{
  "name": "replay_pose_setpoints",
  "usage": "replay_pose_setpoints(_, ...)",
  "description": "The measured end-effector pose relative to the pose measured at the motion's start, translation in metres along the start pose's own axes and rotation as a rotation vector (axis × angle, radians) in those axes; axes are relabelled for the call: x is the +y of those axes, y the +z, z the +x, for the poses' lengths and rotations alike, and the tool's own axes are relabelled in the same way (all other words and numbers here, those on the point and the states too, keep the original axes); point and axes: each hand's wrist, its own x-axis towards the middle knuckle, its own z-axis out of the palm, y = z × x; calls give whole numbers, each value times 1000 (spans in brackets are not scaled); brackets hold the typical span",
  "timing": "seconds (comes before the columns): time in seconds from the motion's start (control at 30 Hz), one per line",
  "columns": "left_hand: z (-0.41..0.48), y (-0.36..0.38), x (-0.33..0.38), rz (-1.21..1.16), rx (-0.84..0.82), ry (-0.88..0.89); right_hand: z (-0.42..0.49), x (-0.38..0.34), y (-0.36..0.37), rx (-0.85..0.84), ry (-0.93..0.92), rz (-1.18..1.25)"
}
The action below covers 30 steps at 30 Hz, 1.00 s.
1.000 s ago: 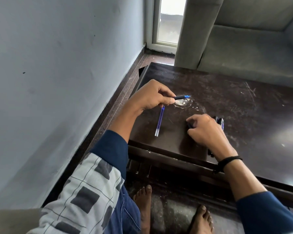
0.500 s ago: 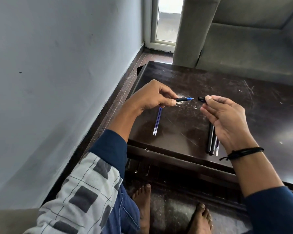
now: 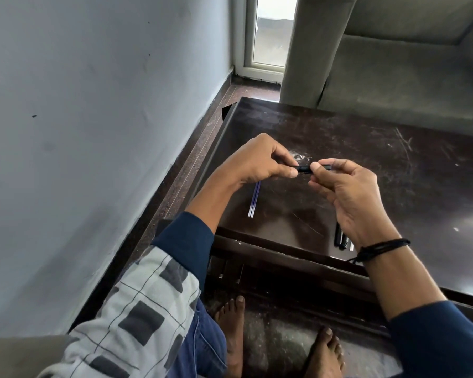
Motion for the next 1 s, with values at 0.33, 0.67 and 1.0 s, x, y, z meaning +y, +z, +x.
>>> replay_pose_setpoints(0.33,7,19,-6,121,138,35,6,19,4,90,-132,-131)
replay_pose_setpoints(0.67,11,28,-4,150,174,96,7,16,-1,120,-117,-76)
replay_pose_setpoints(1.0,16,-4,-8,307,122,44,17,11,-9,69,-146,-312)
